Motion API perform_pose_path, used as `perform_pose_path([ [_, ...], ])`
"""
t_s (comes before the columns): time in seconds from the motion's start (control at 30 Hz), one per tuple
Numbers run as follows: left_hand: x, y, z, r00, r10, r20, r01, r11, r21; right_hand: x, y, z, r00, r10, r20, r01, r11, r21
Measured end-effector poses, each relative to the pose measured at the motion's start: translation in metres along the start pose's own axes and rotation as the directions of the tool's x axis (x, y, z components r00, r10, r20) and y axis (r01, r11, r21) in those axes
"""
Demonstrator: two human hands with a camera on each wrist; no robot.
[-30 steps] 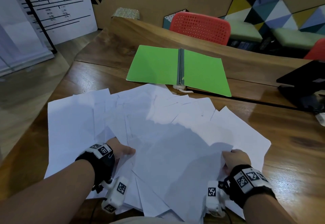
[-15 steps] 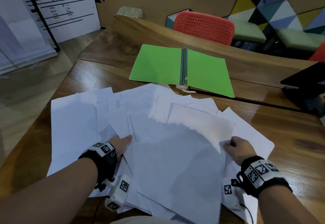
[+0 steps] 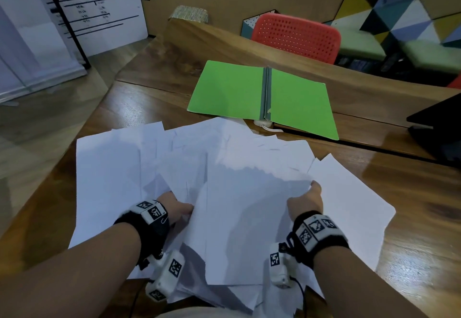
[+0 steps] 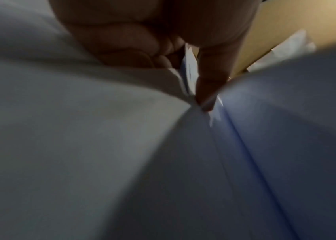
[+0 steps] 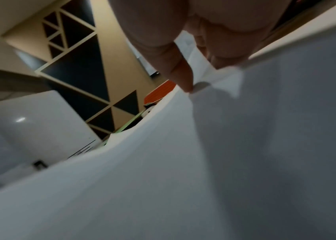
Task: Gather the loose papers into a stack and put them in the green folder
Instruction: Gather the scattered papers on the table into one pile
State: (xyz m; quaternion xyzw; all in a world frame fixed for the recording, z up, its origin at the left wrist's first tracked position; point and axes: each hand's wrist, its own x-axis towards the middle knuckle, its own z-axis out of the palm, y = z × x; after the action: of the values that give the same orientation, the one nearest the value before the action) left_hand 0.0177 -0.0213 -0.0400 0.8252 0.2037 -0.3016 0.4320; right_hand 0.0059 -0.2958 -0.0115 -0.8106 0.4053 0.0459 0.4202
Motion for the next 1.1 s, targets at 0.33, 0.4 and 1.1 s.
perform_pose_path([
  [0.33, 0.009, -0.004, -0.001, 0.994, -0.104, -0.011, 0.104, 0.995, -0.007, 0.006, -0.014, 0.004, 0.982, -0.144, 0.121, 0.165, 0.967, -0.193],
  [0.4, 0.01, -0.005, -0.003, 0.998, -0.04, 0.04, 0.035, 0.992, 0.118, 0.006, -0.014, 0.004, 0.976, -0.174, 0.134, 0.18, 0.983, -0.036],
  [1.1, 0.012, 0.019, -0.015, 0.994, 0.064, 0.092, -0.072, 0.993, 0.095, 0.038, 0.056, -0.083, 0.94, 0.339, -0.023, -0.329, 0.89, -0.317],
])
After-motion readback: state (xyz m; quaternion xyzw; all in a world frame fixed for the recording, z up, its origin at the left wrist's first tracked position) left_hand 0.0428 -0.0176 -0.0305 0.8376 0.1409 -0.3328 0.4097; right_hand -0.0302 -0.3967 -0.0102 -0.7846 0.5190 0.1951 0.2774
